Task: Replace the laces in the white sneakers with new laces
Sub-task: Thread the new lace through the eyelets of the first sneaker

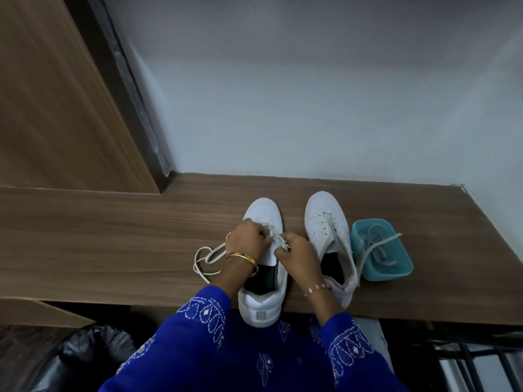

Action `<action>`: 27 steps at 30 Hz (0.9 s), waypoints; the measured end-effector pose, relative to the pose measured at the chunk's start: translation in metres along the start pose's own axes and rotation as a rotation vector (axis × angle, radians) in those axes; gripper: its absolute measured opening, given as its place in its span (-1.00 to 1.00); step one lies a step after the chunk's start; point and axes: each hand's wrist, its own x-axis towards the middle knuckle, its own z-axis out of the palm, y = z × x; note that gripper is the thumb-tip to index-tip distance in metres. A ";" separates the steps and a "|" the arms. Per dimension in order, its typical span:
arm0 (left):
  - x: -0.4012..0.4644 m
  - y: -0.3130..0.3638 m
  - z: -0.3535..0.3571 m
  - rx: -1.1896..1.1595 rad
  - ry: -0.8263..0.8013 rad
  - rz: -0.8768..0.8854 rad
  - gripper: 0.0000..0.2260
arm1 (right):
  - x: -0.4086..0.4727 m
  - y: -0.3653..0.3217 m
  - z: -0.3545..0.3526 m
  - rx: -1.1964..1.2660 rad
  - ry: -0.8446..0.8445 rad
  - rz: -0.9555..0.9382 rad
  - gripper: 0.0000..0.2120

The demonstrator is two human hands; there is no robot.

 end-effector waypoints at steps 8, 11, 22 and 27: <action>0.004 -0.007 0.025 -0.397 0.027 -0.139 -0.81 | -0.002 0.003 0.001 -0.010 -0.018 0.008 -0.69; 0.006 -0.011 0.030 -0.534 0.018 -0.174 -0.84 | -0.001 0.004 0.002 -0.017 -0.018 0.015 -0.68; 0.011 -0.025 0.034 -0.796 -0.040 -0.254 -0.87 | 0.000 0.006 0.003 -0.015 -0.019 0.044 -0.65; 0.011 -0.027 0.030 -0.779 -0.085 -0.187 -0.85 | -0.001 0.005 0.001 -0.011 -0.016 0.041 -0.65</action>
